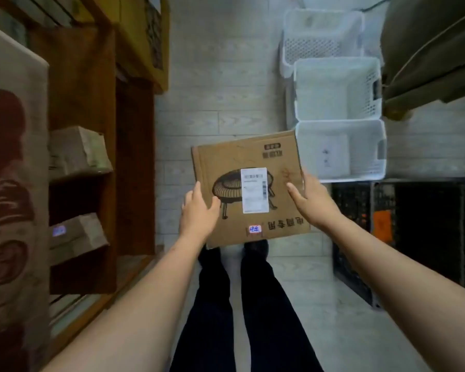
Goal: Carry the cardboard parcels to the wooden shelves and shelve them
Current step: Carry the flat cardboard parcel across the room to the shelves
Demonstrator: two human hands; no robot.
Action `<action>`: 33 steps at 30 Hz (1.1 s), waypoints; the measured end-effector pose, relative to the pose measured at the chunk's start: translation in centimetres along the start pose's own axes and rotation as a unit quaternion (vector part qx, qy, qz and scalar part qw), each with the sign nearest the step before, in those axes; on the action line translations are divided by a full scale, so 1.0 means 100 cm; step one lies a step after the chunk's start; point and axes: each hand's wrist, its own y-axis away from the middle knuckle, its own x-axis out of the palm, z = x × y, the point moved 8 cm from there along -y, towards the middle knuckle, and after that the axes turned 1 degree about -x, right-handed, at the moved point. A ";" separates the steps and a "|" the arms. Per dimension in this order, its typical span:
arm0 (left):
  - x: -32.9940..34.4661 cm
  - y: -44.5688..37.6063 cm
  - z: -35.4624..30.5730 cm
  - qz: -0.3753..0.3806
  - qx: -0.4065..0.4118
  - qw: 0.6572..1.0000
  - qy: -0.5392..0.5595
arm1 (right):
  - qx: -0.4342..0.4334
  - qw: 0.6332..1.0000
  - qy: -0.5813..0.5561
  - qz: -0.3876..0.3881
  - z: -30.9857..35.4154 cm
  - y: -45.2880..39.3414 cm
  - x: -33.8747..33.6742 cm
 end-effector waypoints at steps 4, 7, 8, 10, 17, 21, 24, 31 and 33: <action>0.026 -0.043 0.020 -0.019 -0.028 0.999 0.015 | 0.043 0.999 0.018 -0.007 -0.032 -0.028 0.027; 0.047 -0.062 0.032 -0.014 -0.080 0.995 0.053 | 0.089 0.996 0.024 -0.012 -0.052 -0.043 0.045; 0.051 -0.067 0.032 -0.013 -0.090 0.994 0.065 | 0.100 0.995 0.010 -0.013 -0.056 -0.048 0.049; 0.061 -0.079 0.036 -0.012 -0.109 0.989 0.098 | 0.114 0.993 -0.024 -0.020 -0.065 -0.058 0.056; 0.077 -0.089 0.048 0.008 -0.189 0.960 0.206 | 0.187 0.965 -0.181 -0.029 -0.076 -0.076 0.072; 0.073 -0.082 0.048 0.020 -0.212 0.950 0.228 | 0.204 0.951 -0.230 -0.042 -0.074 -0.074 0.076; 0.065 -0.077 0.049 0.021 -0.205 0.953 0.221 | 0.213 0.944 -0.248 -0.043 -0.070 -0.065 0.076; 0.027 -0.048 0.037 0.009 -0.185 0.954 0.235 | 0.215 0.937 -0.271 -0.048 -0.041 -0.026 0.052; 0.008 -0.034 0.021 0.002 -0.166 0.957 0.237 | 0.215 0.934 -0.279 -0.063 -0.027 -0.014 0.033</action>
